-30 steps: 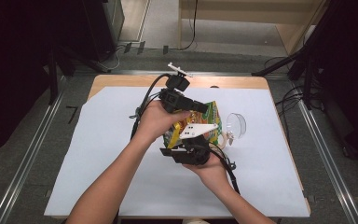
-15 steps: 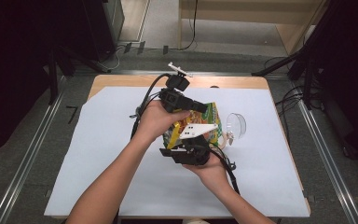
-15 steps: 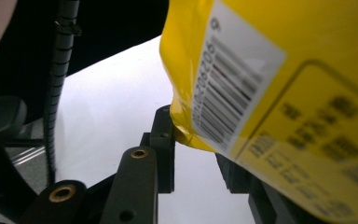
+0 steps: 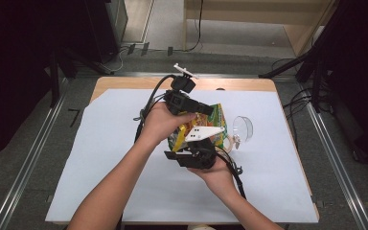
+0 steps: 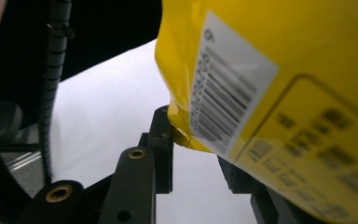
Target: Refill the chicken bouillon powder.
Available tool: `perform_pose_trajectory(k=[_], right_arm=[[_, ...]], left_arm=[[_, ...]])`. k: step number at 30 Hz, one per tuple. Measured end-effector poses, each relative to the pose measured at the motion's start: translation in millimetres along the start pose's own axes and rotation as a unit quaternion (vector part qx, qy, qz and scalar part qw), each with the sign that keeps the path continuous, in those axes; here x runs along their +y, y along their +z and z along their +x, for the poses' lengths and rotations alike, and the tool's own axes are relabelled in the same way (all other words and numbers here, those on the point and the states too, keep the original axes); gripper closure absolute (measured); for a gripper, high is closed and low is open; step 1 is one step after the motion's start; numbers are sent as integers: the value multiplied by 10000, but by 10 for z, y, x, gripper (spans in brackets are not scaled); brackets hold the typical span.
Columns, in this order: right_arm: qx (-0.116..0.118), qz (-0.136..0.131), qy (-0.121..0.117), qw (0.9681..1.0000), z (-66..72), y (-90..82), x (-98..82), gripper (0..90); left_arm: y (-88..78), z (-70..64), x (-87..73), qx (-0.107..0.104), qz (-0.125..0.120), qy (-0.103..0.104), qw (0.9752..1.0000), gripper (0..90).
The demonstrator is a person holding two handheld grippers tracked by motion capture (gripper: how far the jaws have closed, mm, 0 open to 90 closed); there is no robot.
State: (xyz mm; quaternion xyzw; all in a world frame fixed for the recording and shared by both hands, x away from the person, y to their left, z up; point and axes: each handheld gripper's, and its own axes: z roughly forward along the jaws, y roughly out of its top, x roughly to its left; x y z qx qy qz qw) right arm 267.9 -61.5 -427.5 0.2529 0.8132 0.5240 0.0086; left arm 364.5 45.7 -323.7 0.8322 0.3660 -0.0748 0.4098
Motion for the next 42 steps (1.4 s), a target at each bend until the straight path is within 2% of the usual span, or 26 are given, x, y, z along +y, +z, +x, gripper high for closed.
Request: perform_pose_trajectory(k=[5,11,21,31,36,42], right_arm=[[-43,-62,-23,10000,-3,-8,1,700],[60,-17,122,9999,-8,2,0,701],[71,-10,137,9999,-4,-2,2,694],[30,11,103,9999,-15,4,-9,697],[-86,18,-14,10000,-4,18,-24,695],[-55,7,14,10000,0,12,-16,697]], left_arm=[[0,-6,12,29,35,32,10000,795],[31,55,18,-48,120,-87,9999,795],[54,128,28,-161,142,-269,9994,795],[48,91,15,-120,101,-195,9997,793],[29,61,-6,-104,76,-114,9999,793],[22,45,5,-71,91,-95,9999,793]])
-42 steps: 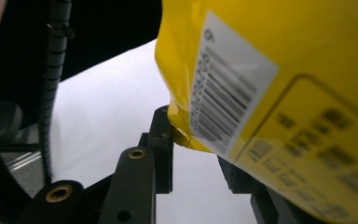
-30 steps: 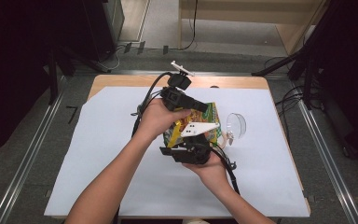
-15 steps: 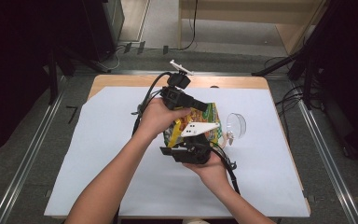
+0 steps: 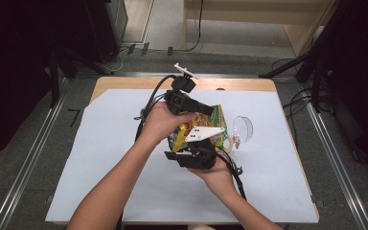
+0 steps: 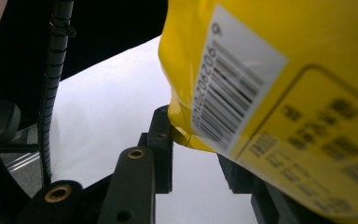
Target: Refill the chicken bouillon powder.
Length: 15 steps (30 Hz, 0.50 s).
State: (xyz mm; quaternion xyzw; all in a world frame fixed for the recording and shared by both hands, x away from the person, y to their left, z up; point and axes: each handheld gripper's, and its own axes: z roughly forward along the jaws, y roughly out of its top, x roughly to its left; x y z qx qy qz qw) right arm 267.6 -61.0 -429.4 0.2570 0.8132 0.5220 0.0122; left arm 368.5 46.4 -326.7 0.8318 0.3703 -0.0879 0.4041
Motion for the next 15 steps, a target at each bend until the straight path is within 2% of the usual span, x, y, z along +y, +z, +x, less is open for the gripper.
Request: perform_pose_trajectory(k=[3,8,11,15], right_arm=[[48,-25,71,10000,-5,-9,8,697],[121,23,92,9999,-12,-30,30,695],[201,81,119,9997,-22,-25,36,691],[194,122,62,9997,-23,-24,39,689]], left_arm=[[14,2,17,30,23,2,10000,793],[24,56,28,-38,25,-142,9999,793],[29,80,28,-54,71,-163,9998,793],[28,78,18,-49,37,-141,9999,791]])
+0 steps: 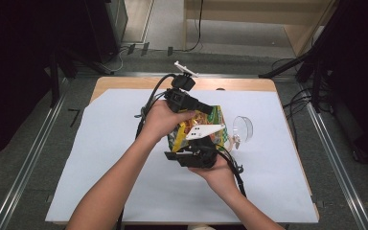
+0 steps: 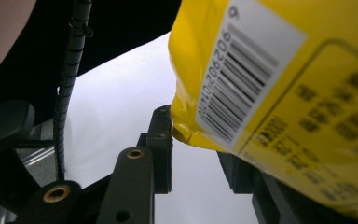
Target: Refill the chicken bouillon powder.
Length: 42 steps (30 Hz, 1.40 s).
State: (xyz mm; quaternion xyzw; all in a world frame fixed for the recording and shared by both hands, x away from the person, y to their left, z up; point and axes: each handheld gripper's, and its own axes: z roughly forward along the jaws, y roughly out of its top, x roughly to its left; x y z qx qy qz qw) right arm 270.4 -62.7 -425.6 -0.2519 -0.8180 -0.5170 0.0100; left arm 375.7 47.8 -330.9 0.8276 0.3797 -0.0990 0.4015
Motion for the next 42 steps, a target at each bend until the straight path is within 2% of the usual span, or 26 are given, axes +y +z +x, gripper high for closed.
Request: perform_pose_trajectory(k=[5,16,20,25,29,33,36,42], right_arm=[[-16,12,-36,10000,2,20,-26,684],[50,4,-96,9999,26,90,-114,635],[76,-16,-123,9999,33,126,-159,602],[52,87,-128,9999,21,186,-227,586],[28,125,-253,9996,31,222,-267,560],[18,141,-341,9993,40,252,-301,524],[90,125,-323,9994,43,263,-325,511],[140,88,-366,9992,45,277,-378,486]], left_arm=[[-13,-20,-38,8,-37,74,10000,791],[-73,-9,-181,-159,-131,77,9998,808],[-93,15,-244,-259,-190,77,9995,809],[-116,44,-332,-233,-222,71,9995,817],[-137,73,-395,-346,-267,32,9990,830],[-160,84,-440,-361,-281,42,9989,840],[-172,90,-477,-313,-367,83,9988,846],[-202,115,-546,-386,-418,98,9983,859]])
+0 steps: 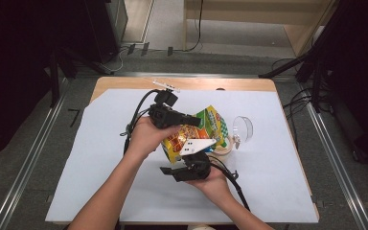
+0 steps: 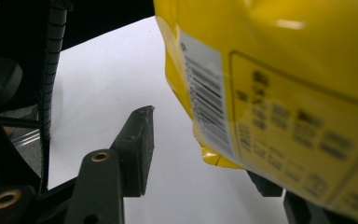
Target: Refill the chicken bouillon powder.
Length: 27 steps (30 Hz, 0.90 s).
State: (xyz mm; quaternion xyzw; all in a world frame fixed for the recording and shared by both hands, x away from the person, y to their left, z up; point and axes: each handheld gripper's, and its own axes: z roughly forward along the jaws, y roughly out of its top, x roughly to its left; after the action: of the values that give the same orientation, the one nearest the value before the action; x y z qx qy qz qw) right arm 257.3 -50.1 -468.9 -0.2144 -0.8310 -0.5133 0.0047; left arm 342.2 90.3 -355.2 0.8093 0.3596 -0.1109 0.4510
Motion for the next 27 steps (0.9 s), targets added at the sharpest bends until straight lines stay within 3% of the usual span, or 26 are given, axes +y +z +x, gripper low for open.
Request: perform_pose_trajectory(k=[22,27], right_arm=[[-282,54,-218,9993,75,48,-211,448],[-322,79,-156,9993,69,36,-238,447]], left_arm=[[-151,105,-245,-119,-26,-53,9999,875],[-173,145,-312,-185,-13,-71,9998,875]])
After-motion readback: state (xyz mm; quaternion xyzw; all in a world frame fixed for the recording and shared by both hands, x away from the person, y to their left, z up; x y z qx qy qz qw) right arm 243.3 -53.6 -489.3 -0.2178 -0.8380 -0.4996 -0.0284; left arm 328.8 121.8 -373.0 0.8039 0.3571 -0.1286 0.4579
